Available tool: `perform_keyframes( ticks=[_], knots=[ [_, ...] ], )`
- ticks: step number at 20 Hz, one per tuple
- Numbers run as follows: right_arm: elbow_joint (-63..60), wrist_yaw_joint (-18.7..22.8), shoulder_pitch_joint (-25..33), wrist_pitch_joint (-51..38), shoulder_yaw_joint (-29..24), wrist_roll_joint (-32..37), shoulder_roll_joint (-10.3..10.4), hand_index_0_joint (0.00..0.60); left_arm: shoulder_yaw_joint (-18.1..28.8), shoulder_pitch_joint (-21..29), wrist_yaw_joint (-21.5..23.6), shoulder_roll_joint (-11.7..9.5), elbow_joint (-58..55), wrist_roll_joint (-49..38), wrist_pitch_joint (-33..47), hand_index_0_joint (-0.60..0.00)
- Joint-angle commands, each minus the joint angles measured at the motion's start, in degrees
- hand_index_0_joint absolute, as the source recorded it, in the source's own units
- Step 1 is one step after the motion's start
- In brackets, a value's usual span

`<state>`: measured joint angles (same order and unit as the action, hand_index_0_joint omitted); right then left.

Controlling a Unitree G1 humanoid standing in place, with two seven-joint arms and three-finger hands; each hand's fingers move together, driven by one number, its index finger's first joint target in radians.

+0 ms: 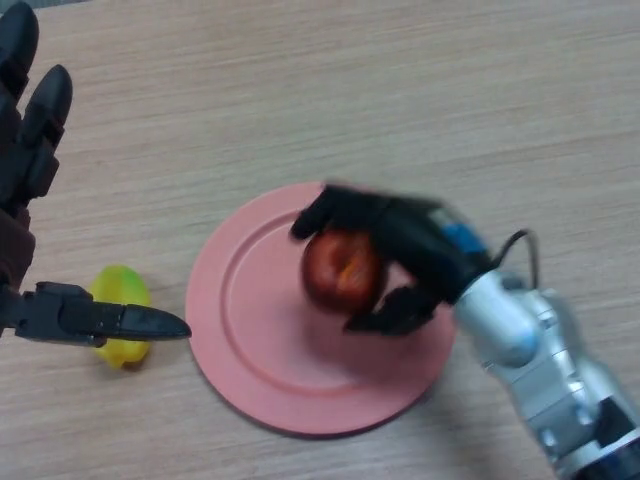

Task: Pick up the red apple and place it on the plate

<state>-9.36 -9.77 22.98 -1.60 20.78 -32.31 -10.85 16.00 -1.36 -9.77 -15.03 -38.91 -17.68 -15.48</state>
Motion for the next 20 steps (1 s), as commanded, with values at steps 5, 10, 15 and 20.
perform_keyframes(
  ticks=[5, 10, 15, 20],
  knots=[
    [11.0, 7.1, 3.2, 10.4, 6.0, 19.1, 0.0, 0.000, 5.9, 1.0, -1.3, -2.6, -4.6, -2.0, 4.0, 0.000],
    [23.5, 0.4, 1.4, 20.7, -6.5, 33.4, 0.0, 0.000, 7.1, 3.8, -3.6, -5.3, -5.1, -2.5, 0.9, 0.000],
    [38.9, -5.5, -9.4, 19.0, -21.4, 39.8, -1.6, 0.000, 5.1, 2.7, -3.7, -3.7, -2.7, -0.4, 5.1, 0.000],
    [49.7, -10.0, -23.6, 11.9, -30.5, 49.1, -4.6, 0.000, -0.1, -1.5, -7.1, -0.3, -2.3, 7.5, 12.5, 0.000]
  ],
)
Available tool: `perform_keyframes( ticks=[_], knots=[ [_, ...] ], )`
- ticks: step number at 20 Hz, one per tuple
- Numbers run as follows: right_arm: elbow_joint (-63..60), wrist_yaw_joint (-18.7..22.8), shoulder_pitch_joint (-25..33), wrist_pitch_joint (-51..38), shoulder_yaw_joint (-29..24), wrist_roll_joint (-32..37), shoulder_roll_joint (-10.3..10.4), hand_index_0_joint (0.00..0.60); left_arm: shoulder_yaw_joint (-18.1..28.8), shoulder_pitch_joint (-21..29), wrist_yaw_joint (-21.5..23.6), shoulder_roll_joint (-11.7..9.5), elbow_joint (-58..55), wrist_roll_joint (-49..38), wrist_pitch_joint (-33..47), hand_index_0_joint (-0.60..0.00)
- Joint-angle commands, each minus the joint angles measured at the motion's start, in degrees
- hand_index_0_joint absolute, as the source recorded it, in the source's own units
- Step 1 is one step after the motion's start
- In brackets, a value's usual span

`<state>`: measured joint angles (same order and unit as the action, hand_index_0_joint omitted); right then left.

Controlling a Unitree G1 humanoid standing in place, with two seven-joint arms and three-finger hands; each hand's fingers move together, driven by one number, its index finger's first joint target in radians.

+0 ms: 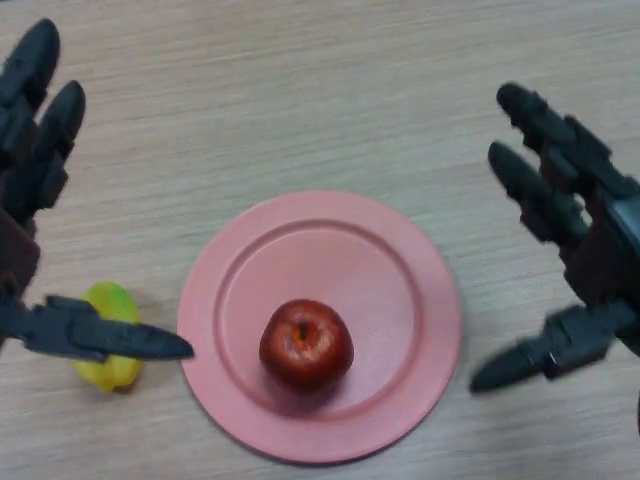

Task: Pick up the red apple and place it on the plate

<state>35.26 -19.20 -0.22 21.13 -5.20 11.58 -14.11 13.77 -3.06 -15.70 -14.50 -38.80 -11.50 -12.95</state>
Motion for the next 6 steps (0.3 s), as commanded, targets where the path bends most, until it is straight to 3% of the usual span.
perform_keyframes(
  ticks=[1, 6],
  knots=[
    [6.4, -0.5, -1.5, -11.0, -4.9, 5.3, -1.1, 0.000, 1.8, 0.0, -0.9, -0.6, -2.3, 1.5, 10.0, 0.000],
    [8.9, 0.3, -5.7, -13.9, -2.1, 2.4, 0.7, 0.000, 1.5, 1.6, 1.1, -1.0, -2.8, 0.3, 6.2, 0.000]
  ],
)
